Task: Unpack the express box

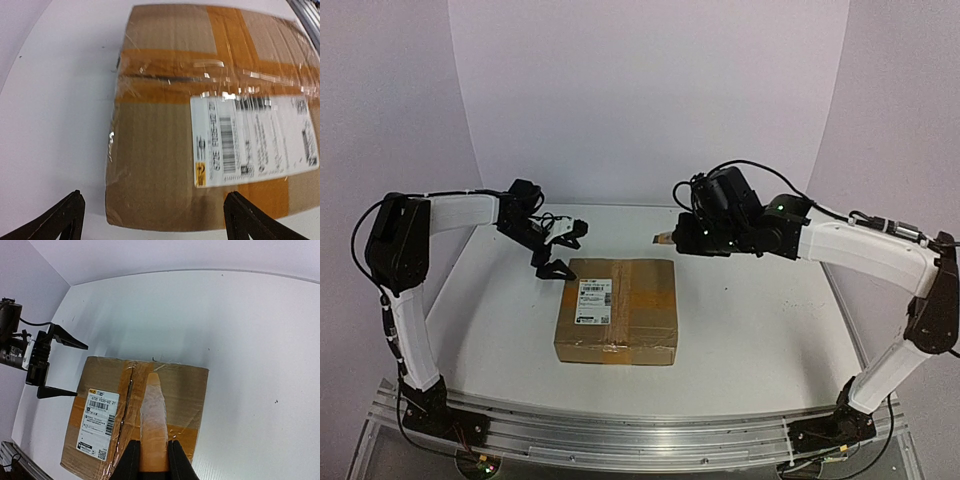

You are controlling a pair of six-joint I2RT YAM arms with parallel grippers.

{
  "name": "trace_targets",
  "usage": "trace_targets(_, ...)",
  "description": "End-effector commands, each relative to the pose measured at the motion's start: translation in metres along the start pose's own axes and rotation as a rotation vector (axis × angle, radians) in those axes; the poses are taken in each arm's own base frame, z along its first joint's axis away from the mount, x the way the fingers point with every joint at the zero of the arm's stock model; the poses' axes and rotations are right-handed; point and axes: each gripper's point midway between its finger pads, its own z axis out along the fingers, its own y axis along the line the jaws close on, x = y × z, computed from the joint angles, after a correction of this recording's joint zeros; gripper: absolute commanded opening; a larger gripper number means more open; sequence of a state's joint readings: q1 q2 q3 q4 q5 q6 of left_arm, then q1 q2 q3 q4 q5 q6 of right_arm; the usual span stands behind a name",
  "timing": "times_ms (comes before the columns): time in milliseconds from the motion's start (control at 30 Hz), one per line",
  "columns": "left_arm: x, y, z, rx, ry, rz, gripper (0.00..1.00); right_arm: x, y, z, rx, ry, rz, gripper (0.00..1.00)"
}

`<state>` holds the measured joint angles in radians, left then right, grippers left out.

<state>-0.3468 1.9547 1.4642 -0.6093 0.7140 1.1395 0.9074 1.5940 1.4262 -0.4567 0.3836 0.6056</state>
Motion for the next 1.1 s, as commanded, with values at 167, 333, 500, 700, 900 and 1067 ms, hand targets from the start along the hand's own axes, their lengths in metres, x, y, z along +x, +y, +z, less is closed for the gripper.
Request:
trace_targets(167,0.030,-0.007,0.010,0.128,0.068,0.464,1.00,0.004,0.020,0.019,-0.070,0.030,0.020,0.00)
trace_targets(333,0.056,-0.033,0.021,0.240,0.143,0.429,0.99,0.011,0.035,0.023,-0.138,0.073,-0.031,0.00)
trace_targets(500,0.058,-0.081,0.018,0.296,0.141,0.338,0.96,0.009,0.040,0.022,-0.156,0.075,-0.049,0.00)
trace_targets(700,0.035,-0.132,0.007,0.359,0.113,0.186,0.92,0.011,0.049,0.022,-0.184,0.086,-0.078,0.00)
trace_targets(900,-0.013,-0.118,-0.013,0.295,0.029,0.119,0.94,0.021,0.063,0.013,-0.104,0.083,-0.186,0.00)
trace_targets(1067,-0.035,-0.145,-0.036,0.321,-0.019,0.351,0.99,0.040,0.061,-0.004,-0.003,0.100,-0.224,0.00)
